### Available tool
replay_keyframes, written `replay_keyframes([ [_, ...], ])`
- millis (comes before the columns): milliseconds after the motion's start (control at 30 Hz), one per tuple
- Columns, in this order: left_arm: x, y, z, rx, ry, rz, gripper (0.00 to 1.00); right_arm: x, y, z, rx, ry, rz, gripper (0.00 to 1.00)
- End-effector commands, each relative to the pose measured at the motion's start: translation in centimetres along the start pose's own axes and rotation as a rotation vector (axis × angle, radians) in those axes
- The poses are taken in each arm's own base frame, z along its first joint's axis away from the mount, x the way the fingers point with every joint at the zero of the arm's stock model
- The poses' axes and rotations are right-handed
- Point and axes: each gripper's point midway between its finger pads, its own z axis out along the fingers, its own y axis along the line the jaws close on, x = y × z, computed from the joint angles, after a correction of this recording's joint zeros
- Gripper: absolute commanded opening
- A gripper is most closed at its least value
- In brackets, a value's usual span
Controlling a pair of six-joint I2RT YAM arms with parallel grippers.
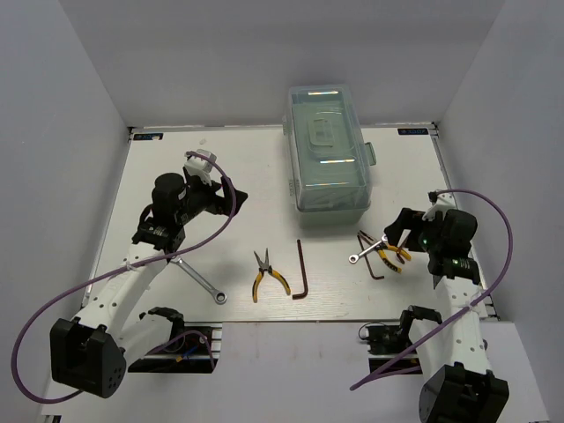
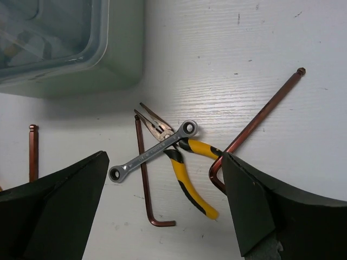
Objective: Sort the tools into containers
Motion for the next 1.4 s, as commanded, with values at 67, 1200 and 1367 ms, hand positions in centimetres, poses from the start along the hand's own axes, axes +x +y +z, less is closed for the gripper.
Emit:
replay_keyframes([
  [67, -0.4, 0.1, -0.3, -0.009, -0.015, 0.011, 1.00, -2.2, 1.5, -0.5, -0.080, -0.039, -0.093, 0.90],
  [1200, 2.5, 1.0, 2.2, -0.005, 0.099, -0.036, 0.87, -23.9, 25.8, 15.3, -0.465, -0.039, -0.197, 0.75],
  [1367, 2.3, 0.4, 2.2, 0.028, 0.093, -0.034, 0.87, -23.2, 25.3, 18.2, -0.377, -0.029, -0.135, 0.74],
])
